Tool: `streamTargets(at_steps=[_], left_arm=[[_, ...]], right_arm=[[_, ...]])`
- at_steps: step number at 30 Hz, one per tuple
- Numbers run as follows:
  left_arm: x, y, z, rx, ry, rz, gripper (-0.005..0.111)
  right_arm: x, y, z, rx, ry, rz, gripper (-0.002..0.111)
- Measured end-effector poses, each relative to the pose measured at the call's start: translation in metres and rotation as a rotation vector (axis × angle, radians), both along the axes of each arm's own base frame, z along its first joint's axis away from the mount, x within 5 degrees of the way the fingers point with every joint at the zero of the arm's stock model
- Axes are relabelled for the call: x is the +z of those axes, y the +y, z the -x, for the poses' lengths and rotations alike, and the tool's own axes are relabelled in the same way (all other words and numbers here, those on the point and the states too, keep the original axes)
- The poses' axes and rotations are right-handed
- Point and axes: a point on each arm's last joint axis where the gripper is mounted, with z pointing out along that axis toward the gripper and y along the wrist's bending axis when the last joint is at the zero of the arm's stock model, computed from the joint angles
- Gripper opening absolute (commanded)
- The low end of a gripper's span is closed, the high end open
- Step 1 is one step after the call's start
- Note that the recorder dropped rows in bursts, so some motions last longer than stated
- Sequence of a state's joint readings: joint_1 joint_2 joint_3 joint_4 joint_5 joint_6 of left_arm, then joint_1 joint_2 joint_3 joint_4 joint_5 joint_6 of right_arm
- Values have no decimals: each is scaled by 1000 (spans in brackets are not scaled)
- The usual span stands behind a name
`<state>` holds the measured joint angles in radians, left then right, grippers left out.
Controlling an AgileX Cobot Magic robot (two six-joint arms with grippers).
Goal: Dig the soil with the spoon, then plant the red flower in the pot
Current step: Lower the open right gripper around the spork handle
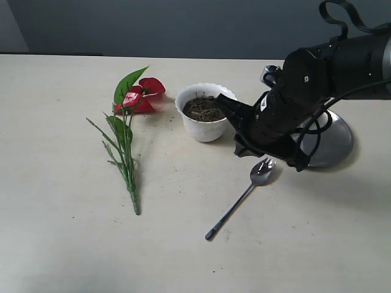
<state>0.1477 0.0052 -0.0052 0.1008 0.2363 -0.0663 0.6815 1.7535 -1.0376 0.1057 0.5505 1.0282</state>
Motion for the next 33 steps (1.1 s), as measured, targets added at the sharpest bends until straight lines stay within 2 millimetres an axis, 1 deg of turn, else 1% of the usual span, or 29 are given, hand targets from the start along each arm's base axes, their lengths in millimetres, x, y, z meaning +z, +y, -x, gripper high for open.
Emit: streamTargets(at_steps=[5,17,20,21,23,33], left_arm=[[0,0,0,0,0,0,0],[0,0,0,0,0,0,0],[0,0,0,0,0,0,0],[0,0,0,0,0,0,0],[0,0,0,0,0,0,0],[0,0,0,0,0,0,0]], right_arm=[[-1,0,1,-171,64,-46,-1],[-12,0,1,-378,160,-67,-1],[-19,1,0,-401,179,-56,-1],[-24,0,1,-410,202,-34,-1],[-27,-1,3,-412,227,-8,-1],[-28,-2,5,-417,248,6,-1]])
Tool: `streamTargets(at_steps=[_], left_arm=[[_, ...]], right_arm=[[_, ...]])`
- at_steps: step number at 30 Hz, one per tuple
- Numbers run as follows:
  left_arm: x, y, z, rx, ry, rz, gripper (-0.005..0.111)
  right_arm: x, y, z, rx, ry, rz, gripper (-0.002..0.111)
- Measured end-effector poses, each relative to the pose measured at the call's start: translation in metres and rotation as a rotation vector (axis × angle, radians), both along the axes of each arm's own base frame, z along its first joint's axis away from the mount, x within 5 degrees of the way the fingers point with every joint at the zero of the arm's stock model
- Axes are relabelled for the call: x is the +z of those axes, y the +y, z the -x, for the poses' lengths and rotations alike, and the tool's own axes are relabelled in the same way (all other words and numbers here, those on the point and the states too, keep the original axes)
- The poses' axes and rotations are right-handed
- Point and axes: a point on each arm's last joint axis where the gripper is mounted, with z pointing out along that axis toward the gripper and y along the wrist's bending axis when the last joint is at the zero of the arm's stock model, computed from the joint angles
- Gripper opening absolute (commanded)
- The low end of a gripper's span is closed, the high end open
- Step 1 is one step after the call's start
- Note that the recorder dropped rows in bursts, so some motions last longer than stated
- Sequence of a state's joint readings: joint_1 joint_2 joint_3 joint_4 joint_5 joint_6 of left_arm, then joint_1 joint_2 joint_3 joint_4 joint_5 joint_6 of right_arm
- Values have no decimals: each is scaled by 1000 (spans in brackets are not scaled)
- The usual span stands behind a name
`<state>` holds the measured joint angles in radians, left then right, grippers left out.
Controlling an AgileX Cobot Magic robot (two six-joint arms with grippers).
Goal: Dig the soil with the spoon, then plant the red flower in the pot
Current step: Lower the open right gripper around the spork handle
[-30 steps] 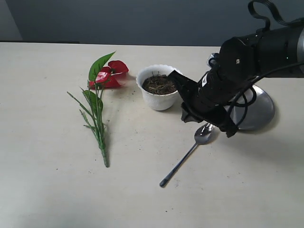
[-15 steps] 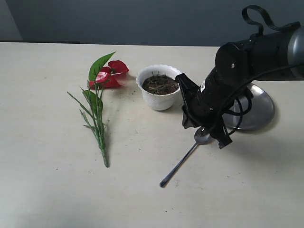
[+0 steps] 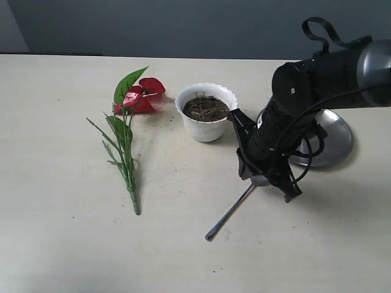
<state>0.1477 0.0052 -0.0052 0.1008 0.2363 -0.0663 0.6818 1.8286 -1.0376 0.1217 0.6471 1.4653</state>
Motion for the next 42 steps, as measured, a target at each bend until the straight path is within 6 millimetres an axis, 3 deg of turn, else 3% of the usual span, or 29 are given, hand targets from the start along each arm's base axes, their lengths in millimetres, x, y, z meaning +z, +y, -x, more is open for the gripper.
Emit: streamTargets(at_steps=[18,19,22,24,32,42], left_arm=[[0,0,0,0,0,0,0],[0,0,0,0,0,0,0],[0,0,0,0,0,0,0],[0,0,0,0,0,0,0],[0,0,0,0,0,0,0],[0,0,0,0,0,0,0]], right_arm=[[-4,-6,3,46,30,82,-1],[-5,-6,3,48,36,86,3],[-7,-4,5,32,58,72,27],[-7,-2,4,28,51,59,32],[-27,-1,5,70,101,94,31],[-28,0,3,109,75,85,31]])
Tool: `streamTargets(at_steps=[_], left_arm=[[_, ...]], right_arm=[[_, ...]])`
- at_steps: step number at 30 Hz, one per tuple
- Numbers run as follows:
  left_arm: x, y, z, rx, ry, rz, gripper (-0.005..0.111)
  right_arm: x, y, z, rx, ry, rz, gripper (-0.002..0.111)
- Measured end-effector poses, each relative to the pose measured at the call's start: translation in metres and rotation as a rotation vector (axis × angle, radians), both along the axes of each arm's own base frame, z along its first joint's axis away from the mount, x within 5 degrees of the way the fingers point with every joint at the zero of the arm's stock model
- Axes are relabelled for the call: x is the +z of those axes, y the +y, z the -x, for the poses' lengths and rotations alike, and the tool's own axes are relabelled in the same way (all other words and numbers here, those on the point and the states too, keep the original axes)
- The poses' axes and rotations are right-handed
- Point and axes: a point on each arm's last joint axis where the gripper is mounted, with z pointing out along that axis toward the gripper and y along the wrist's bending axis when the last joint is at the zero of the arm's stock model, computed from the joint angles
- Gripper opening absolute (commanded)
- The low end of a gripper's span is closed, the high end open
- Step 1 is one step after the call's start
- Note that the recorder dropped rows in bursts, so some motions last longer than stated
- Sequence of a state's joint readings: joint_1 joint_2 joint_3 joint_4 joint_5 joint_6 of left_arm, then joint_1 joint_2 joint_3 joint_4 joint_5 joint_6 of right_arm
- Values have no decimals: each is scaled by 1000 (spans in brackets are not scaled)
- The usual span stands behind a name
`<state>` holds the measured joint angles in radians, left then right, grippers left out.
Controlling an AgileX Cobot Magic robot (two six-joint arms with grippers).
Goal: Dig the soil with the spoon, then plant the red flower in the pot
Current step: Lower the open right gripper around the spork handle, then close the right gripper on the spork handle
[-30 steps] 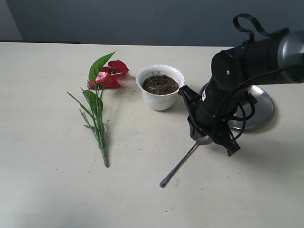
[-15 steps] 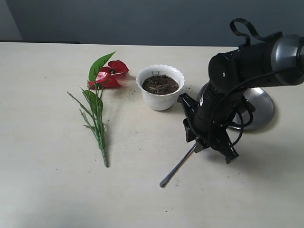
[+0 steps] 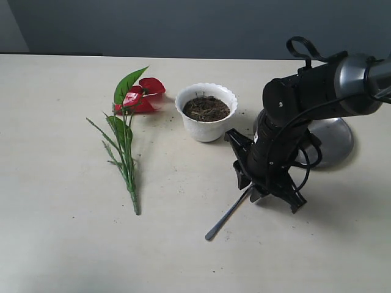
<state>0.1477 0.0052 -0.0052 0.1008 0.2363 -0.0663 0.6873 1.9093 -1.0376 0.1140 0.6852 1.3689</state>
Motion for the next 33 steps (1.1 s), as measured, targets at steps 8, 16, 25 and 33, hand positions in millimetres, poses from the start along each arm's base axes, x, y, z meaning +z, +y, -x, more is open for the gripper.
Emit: streamTargets(at_steps=[8,16,25,33], left_arm=[[0,0,0,0,0,0,0],[0,0,0,0,0,0,0],[0,0,0,0,0,0,0],[0,0,0,0,0,0,0]], right_arm=[[0,2,-2,1,-26,-18,31],[1,3,-4,2,-50,-34,31],[1,3,-4,3,-43,-29,31],[0,1,-2,7,-25,-16,31]])
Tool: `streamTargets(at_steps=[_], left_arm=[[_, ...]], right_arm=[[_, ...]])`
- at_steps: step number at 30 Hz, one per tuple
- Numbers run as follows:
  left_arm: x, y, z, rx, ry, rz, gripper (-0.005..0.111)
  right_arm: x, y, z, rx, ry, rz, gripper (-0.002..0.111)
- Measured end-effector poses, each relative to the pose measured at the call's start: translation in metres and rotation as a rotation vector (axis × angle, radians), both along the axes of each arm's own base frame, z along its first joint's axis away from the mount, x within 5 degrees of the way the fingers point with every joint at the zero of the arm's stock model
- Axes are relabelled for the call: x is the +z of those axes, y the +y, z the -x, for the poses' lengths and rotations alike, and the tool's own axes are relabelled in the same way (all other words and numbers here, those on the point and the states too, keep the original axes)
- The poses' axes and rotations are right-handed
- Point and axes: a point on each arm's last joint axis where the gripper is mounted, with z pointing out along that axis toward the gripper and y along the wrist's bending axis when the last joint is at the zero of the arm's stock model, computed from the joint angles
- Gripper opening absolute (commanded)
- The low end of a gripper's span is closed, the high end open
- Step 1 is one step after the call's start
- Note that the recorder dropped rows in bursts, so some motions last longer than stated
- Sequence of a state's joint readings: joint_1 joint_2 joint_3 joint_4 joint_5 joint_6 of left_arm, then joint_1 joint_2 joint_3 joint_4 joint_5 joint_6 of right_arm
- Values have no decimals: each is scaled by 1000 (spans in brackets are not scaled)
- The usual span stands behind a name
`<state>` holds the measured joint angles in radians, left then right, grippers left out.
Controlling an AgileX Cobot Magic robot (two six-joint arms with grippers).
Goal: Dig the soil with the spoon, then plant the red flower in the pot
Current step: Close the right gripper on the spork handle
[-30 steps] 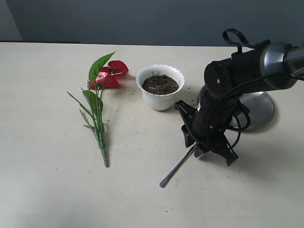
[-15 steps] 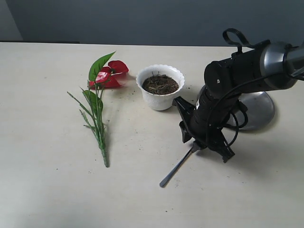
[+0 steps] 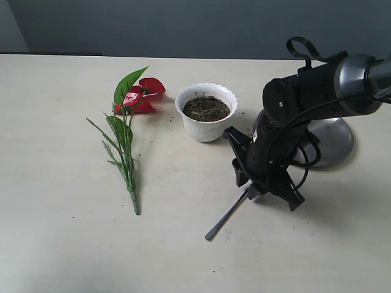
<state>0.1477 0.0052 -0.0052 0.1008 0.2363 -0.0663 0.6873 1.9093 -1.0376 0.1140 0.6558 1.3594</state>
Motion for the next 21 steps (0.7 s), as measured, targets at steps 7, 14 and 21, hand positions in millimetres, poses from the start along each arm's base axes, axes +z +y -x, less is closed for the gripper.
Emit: streamTargets(at_steps=[7,14,21], left_arm=[[0,0,0,0,0,0,0],[0,0,0,0,0,0,0],[0,0,0,0,0,0,0]], right_arm=[[-1,-4,5,7,54,39,31],[-1,-3,5,4,57,37,31],[0,0,2,-12,27,1,31]])
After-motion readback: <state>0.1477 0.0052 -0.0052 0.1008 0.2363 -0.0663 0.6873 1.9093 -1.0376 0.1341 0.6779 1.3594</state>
